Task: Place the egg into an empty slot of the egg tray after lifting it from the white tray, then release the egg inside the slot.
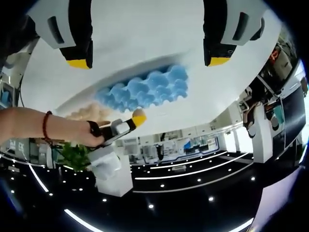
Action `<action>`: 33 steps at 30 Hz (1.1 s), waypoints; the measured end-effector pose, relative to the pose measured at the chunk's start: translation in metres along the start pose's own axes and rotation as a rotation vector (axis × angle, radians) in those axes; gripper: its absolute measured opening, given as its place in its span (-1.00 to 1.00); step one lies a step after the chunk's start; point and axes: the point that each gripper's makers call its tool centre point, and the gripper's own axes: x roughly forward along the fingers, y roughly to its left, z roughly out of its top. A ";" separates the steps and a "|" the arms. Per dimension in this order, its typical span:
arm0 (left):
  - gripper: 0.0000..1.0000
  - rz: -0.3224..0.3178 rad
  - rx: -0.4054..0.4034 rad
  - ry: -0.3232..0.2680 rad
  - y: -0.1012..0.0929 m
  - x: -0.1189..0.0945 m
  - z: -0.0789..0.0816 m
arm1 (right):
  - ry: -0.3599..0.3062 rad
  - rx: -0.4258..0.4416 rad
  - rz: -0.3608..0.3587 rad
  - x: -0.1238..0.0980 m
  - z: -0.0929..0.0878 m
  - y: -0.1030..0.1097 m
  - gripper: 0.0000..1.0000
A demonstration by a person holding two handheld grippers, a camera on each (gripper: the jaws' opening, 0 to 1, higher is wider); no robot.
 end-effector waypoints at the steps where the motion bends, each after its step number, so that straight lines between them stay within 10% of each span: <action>1: 0.94 0.001 0.001 0.000 0.000 -0.001 0.000 | 0.000 -0.002 0.001 -0.001 -0.001 0.002 -0.47; 33: 0.98 0.037 -0.013 -0.001 0.016 -0.013 0.000 | -0.003 0.023 0.142 0.041 0.029 0.068 -0.47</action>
